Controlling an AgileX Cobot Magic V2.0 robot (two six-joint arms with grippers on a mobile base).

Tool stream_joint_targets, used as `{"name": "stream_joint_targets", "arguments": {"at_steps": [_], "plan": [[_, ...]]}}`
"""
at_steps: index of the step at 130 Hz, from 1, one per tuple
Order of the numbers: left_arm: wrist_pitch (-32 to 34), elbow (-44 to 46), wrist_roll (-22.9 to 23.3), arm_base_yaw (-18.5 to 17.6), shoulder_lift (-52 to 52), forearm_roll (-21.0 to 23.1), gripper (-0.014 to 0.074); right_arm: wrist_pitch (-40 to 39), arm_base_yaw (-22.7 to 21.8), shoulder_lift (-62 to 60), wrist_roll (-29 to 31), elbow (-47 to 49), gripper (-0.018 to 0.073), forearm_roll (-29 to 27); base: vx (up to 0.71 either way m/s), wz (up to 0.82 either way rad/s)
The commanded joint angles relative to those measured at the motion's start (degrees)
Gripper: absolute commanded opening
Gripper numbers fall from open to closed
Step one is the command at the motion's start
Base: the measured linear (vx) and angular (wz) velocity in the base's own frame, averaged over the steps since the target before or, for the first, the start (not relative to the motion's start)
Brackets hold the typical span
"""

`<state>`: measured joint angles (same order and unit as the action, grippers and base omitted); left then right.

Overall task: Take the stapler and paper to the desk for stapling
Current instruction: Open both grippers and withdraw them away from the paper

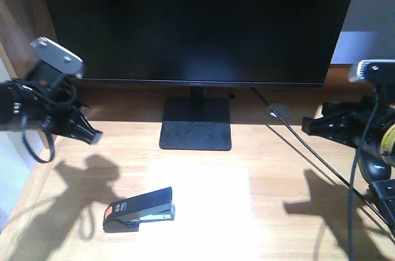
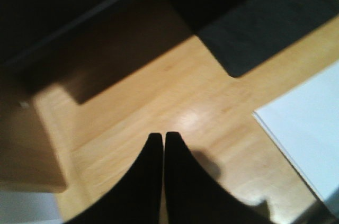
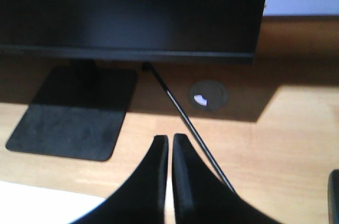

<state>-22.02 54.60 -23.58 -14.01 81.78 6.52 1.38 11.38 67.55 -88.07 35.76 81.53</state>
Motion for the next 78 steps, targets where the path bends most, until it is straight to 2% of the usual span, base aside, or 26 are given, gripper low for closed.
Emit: {"name": "stream_joint_targets", "arguments": {"at_steps": [1, 9, 15, 28, 54, 78], "plan": [[3.67, 1.11, 10.47, -0.17, -4.28, -9.53, -0.0006, 0.24, -0.01, -3.18, 0.53, 1.19, -0.0009, 0.41, 0.00, 0.00], [4.12, 0.59, 13.99, -0.17, -6.04, -13.47, -0.0006, 0.24, -0.01, -4.68, 0.53, 1.07, -0.0008, 0.41, 0.00, 0.00], [4.95, -0.12, 15.16, -0.17, -7.19, -14.54, -0.0006, 0.24, -0.01, -5.61, 0.53, 1.04, -0.0007, 0.41, 0.00, 0.00], [8.03, -2.54, 15.59, -0.17, -10.26, -14.51, -0.0006, -0.45, 0.06, -8.17, 0.59, 1.04, -0.0007, 0.79, 0.00, 0.00], [16.83, -10.37, 15.71, -0.17, -18.15, -14.51, -0.0006, -0.92, 0.06, -13.57, 0.59, 0.79, -0.0007, 5.25, 0.00, 0.00], [21.35, -16.33, 15.71, -0.17, -25.98, -14.51, -0.0006, -0.85, 0.06, -20.82, 0.53, -5.57, -0.0007, 6.87, 0.00, 0.00]]}}
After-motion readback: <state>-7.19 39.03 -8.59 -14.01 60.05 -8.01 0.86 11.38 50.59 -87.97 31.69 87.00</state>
